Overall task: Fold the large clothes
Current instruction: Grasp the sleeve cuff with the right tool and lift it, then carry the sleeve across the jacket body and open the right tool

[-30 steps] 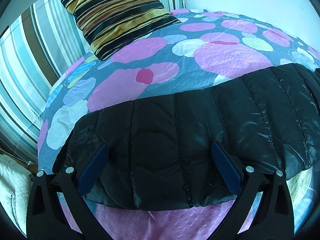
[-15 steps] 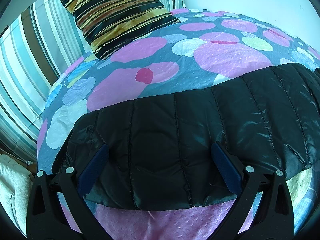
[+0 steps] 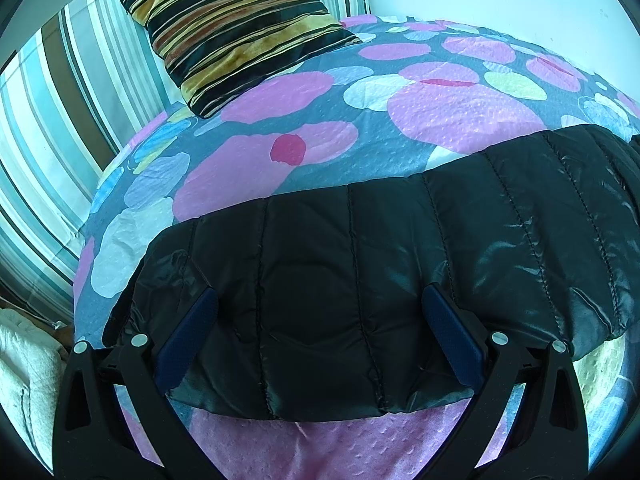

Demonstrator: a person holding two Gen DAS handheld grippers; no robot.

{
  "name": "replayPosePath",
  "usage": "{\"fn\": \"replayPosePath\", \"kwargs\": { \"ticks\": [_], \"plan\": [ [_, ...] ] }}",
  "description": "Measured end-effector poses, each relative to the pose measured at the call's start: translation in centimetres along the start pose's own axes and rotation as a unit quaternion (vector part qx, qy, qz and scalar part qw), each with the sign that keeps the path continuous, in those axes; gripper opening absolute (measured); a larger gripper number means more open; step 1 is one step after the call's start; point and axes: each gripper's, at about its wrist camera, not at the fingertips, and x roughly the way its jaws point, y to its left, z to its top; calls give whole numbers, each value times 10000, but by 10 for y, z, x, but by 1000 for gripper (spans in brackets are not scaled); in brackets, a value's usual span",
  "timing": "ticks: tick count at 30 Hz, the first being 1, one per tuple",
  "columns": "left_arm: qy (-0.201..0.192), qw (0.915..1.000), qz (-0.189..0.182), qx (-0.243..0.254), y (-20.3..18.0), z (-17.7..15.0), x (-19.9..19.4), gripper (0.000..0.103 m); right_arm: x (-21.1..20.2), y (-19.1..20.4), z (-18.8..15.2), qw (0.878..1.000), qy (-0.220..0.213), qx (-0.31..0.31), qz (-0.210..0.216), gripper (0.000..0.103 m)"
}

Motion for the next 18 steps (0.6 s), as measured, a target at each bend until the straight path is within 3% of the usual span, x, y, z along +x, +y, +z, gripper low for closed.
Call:
{"fn": "replayPosePath", "kwargs": {
  "ticks": [4, 9, 12, 18],
  "plan": [
    [21, 10000, -47, -44, 2, 0, 1, 101, -4, 100, -20, 9944, 55, -840, 638, 20],
    [44, 9999, -85, -76, 3, -1, 2, 101, -3, 216, -70, 9755, 211, -1804, 1245, 20],
    [63, 9999, -123, -101, 4, 0, 2, 101, -6, 283, -111, 9571, 446, -2308, 1697, 20],
    [87, 9997, -184, -147, 6, -1, 3, 101, -13, 366, -184, 9134, 824, -3248, 2313, 19]
  ]
}}
